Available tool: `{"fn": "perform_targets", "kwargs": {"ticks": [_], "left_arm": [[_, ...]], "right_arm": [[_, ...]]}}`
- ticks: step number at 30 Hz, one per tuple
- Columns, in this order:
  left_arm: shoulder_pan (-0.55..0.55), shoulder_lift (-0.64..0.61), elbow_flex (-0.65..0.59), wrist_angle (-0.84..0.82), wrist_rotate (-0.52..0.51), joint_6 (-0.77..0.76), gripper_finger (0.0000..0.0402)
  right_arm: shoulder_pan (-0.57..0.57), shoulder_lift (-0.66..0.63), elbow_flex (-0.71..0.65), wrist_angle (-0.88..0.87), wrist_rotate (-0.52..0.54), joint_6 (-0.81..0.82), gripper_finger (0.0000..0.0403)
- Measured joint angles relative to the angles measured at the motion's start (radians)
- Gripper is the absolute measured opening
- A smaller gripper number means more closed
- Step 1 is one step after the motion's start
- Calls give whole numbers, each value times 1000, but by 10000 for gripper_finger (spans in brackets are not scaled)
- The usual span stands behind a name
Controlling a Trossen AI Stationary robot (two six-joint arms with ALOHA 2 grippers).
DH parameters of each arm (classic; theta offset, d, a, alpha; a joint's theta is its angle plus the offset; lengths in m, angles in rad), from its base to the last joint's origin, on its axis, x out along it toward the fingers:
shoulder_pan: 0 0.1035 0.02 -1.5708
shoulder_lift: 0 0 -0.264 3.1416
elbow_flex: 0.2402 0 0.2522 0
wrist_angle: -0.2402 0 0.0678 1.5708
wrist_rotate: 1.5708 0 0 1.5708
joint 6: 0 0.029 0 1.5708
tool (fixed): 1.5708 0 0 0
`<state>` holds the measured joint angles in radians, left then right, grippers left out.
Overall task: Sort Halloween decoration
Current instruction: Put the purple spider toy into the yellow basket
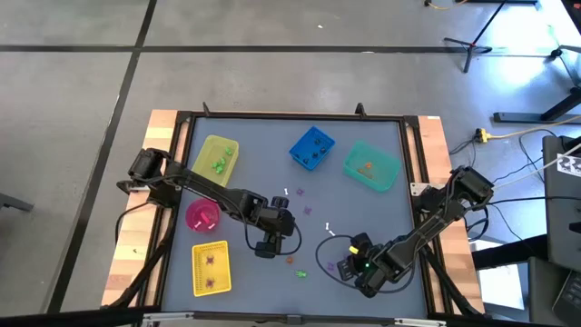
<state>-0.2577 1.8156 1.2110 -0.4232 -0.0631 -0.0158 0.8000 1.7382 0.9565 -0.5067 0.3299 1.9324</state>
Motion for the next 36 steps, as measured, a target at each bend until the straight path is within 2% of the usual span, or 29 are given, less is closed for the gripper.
{"fn": "perform_targets", "kwargs": {"ticks": [26, 32, 36], "left_arm": [[0, 0, 0, -1, -6, 1, 159], [0, 0, 0, -1, -6, 1, 159], [0, 0, 0, -1, -6, 1, 159]], "right_arm": [[-37, -1, 0, 16, -36, -1, 74], [-41, -12, 0, -20, -112, 28, 74], [-42, -32, 0, -40, -88, 32, 74]]}}
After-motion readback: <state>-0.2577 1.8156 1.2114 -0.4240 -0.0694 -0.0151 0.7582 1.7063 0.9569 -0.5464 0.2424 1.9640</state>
